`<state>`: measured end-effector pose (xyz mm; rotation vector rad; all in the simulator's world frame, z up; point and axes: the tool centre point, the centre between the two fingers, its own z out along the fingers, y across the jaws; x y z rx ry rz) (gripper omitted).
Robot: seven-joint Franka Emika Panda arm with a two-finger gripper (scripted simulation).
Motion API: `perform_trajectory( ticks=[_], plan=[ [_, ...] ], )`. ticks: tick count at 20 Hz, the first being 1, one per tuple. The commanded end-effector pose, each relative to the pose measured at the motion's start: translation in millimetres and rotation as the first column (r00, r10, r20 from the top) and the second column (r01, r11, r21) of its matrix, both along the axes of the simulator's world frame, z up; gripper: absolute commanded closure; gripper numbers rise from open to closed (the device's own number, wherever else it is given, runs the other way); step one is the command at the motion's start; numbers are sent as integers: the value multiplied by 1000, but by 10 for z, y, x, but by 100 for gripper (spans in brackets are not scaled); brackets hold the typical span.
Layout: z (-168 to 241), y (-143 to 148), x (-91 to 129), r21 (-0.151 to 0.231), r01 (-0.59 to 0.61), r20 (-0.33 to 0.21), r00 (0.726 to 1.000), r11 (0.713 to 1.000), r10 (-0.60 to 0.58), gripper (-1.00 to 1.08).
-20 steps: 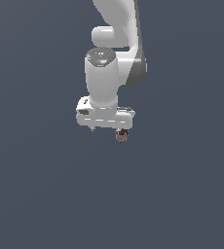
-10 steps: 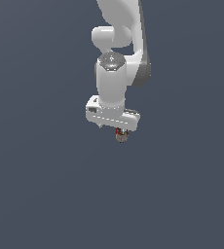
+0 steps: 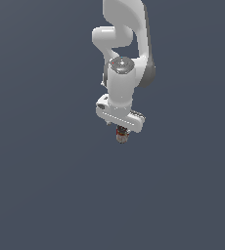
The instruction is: Pick up the object and move it to a goal position.
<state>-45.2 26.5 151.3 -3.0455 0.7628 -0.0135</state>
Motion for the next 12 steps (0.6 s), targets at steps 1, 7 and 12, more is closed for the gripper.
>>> perform_trajectory(
  ticks=[1,7,12],
  plan=[
    [-53,64,-76,1,55,-2,998,998,-55,-92],
    [-153,184,-230,1,162,-6,987,987,-162,-92],
    [-206,245,-317,0,219,-8,976,976,-219,-92]
  ],
)
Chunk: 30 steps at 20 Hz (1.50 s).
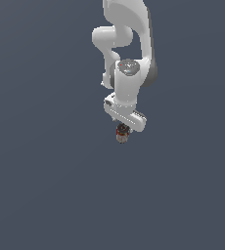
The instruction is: Pick up the object and move it to a goal position.
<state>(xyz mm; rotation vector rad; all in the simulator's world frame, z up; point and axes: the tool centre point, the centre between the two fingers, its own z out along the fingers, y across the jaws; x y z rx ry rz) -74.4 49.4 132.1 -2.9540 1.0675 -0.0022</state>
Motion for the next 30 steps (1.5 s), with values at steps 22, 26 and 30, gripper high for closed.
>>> perform_trajectory(
  ticks=[22,26,30],
  plan=[
    [-476,51,-89,0,53,-2,999,999,-53,-92],
    [-545,53,-84,0,54,-2,999,999,-54,-92],
    [-547,53,-83,0,54,-2,999,999,-54,108]
  ],
)
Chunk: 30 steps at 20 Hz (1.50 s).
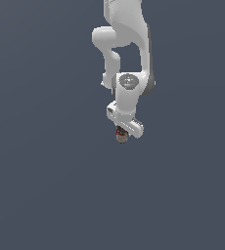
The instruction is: Pick up the object and move it to a goal position.
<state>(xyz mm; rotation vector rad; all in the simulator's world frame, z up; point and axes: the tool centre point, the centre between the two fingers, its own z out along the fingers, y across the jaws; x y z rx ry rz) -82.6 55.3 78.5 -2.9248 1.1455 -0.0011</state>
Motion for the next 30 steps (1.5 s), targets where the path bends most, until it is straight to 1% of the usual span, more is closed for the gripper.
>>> perform_trajectory(
  ticks=[1,10,15,20,27,30],
  plan=[
    [-11,-6,-1,0,1,-1,1000,1000,-1,108],
    [6,13,1,0,0,1,1000,1000,0,108],
    [75,155,-12,0,0,1,1000,1000,0,108],
    [223,457,-38,0,0,0,1000,1000,0,108],
    [535,1094,-81,-1,1,0,1000,1000,-1,108],
    [645,1319,-91,-1,1,0,1000,1000,-1,108]
  ],
)
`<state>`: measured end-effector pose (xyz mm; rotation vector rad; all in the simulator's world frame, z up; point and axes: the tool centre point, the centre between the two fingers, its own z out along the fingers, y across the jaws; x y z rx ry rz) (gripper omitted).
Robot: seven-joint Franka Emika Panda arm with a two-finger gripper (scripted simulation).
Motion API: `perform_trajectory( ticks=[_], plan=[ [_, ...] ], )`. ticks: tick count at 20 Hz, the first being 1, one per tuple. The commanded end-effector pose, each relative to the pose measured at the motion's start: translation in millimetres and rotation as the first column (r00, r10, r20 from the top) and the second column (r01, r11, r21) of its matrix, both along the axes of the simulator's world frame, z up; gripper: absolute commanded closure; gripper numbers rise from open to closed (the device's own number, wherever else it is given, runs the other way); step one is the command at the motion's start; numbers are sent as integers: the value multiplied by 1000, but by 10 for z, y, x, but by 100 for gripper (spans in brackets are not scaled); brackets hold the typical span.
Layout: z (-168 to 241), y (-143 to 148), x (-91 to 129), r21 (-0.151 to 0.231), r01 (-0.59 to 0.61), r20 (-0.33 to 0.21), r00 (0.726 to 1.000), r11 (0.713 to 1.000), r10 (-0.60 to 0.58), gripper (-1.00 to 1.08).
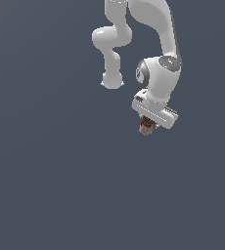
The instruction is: Pick up the object and move it to a goal position.
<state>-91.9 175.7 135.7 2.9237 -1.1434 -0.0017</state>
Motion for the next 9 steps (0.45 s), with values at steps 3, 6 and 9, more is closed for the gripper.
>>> perform_trajectory(
  ticks=[3,6,9],
  plan=[
    [152,281,0,1,2,2,1000,1000,-2,108],
    [201,386,0,1,2,2,1000,1000,-2,108],
    [218,422,1,1,2,2,1000,1000,-2,108]
  ],
)
